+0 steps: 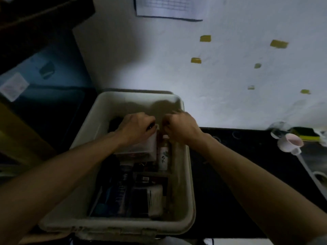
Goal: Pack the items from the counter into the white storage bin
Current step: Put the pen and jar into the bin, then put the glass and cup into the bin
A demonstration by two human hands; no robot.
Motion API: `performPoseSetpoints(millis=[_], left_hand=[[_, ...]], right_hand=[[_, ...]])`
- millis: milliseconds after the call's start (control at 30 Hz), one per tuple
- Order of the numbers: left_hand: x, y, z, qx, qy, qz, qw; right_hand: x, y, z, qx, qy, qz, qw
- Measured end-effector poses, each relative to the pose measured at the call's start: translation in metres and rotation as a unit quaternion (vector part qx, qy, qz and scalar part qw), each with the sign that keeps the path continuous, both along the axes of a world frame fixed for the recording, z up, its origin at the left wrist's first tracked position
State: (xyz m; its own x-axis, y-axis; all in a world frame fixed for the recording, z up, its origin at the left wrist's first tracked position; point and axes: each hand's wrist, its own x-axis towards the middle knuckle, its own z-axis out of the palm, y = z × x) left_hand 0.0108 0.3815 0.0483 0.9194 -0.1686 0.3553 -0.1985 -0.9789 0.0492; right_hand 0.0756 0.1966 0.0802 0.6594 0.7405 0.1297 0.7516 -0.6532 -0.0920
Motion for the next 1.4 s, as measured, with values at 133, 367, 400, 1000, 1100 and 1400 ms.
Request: performPoseSetpoints(millis=[133, 367, 400, 1000, 1100, 1400], left_hand=[[0.029, -0.039, 0.012, -0.003, -0.050, 0.000, 0.999], [0.087, -0.127, 0.015, -0.048, -0.016, -0.003, 0.999], [0.095, -0.142, 0.014, -0.051, -0.008, -0.006, 0.999], [0.230, -0.413, -0.058, 0.007, 0.207, -0.114, 0.972], [0.251, -0.448, -0.066, 0.032, 0.214, -0.123, 0.969], [0.331, -0.528, -0.097, -0.018, 0.292, -0.083, 0.953]], right_hand=[[0.022, -0.046, 0.001, 0.044, -0.017, -0.069, 0.997], [0.058, -0.155, -0.007, 0.083, 0.021, -0.166, 0.982], [0.062, -0.173, -0.009, 0.082, 0.026, -0.181, 0.980], [0.136, -0.481, -0.112, 0.131, 0.161, -0.446, 0.871], [0.155, -0.511, -0.127, 0.142, 0.171, -0.449, 0.865], [0.223, -0.555, -0.163, 0.184, 0.219, -0.427, 0.857]])
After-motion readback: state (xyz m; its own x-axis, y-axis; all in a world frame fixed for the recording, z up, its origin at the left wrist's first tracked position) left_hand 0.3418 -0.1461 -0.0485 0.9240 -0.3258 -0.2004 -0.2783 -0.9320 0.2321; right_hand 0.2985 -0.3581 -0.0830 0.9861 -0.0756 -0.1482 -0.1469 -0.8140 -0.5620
